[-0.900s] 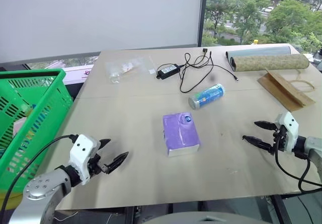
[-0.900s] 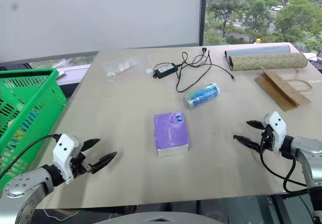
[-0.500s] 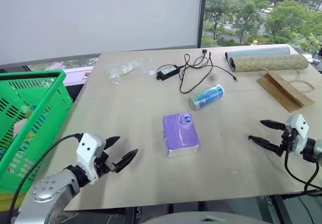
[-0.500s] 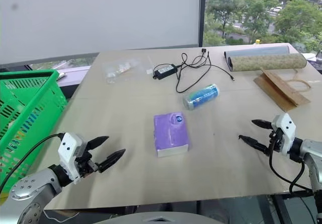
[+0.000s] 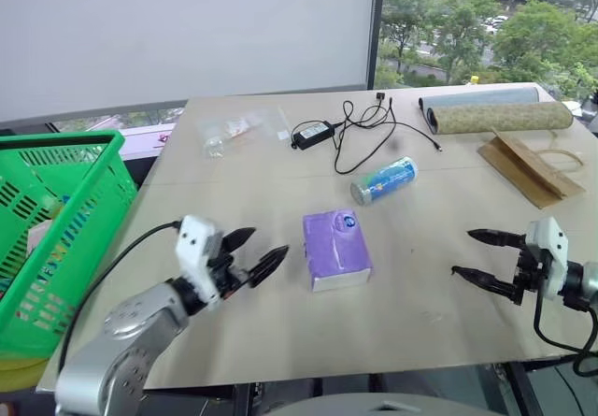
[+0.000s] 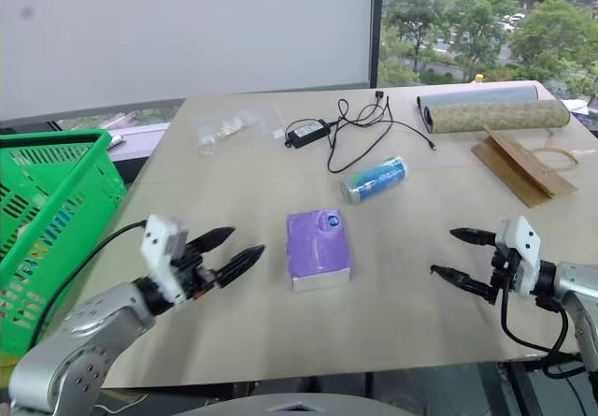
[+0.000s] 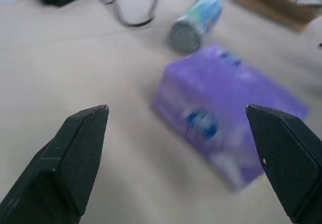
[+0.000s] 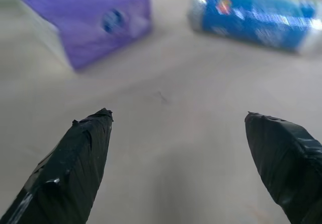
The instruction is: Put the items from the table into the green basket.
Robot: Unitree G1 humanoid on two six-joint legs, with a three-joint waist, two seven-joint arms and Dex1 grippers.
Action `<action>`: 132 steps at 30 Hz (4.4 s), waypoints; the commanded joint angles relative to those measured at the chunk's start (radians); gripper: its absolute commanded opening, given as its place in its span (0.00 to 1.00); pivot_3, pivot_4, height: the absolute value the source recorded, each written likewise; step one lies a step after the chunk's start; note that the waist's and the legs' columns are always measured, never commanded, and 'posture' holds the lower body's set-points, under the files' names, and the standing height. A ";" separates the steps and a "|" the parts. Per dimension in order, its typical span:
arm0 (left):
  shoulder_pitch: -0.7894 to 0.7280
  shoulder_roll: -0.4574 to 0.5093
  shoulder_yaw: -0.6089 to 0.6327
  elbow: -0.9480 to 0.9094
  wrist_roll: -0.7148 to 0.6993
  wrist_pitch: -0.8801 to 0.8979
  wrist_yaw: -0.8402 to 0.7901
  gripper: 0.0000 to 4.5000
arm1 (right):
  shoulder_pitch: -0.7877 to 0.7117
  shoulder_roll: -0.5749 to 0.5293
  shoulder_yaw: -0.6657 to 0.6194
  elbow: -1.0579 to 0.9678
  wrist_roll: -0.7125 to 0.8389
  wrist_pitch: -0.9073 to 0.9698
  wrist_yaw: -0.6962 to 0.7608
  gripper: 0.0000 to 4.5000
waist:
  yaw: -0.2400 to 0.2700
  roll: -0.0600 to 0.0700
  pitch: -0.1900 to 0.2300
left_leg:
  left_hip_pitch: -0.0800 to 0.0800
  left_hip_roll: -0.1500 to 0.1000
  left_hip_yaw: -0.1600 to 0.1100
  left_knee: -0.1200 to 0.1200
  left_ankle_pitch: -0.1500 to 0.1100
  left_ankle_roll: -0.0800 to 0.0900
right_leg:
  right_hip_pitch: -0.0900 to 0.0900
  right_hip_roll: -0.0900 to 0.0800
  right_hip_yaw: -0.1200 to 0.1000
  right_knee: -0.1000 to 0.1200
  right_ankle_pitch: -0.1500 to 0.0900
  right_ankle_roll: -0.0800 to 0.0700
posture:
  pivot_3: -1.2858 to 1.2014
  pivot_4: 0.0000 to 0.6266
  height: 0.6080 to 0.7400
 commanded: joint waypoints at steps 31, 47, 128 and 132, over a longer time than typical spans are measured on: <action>-0.423 0.135 0.343 0.186 0.000 0.272 0.321 0.07 | -0.364 0.099 0.176 -0.336 0.200 0.320 -0.169 1.00 | -0.061 -0.011 0.000 | -0.001 0.002 -0.005 0.001 0.001 -0.002 | -0.001 0.003 -0.002 -0.001 0.000 -0.001 | 0.49 0.00 1.00; -0.334 0.547 0.477 0.824 0.362 -0.144 0.127 0.38 | -0.662 0.391 0.389 -0.203 0.118 0.330 -0.251 1.00 | 0.048 -0.019 -0.002 | -0.009 -0.003 -0.005 -0.006 0.004 -0.008 | -0.015 -0.004 -0.005 0.001 0.000 -0.001 | 0.54 0.00 1.00; 0.005 0.454 0.221 -0.039 -0.101 -0.062 -0.389 1.00 | -1.505 0.386 0.562 1.421 -0.911 -0.528 0.061 0.97 | 0.014 -0.011 -0.001 | -0.002 0.002 0.007 -0.009 0.007 -0.012 | -0.019 0.000 -0.001 0.015 -0.001 -0.010 | 0.58 0.00 1.00; 0.005 0.451 0.217 -0.032 -0.093 -0.071 -0.394 1.00 | -1.533 0.410 0.547 1.425 -0.899 -0.509 0.016 0.97 | 0.023 -0.011 -0.001 | -0.002 0.002 0.006 -0.011 0.007 -0.012 | -0.020 0.000 -0.002 0.013 -0.001 -0.011 | 0.58 0.00 1.00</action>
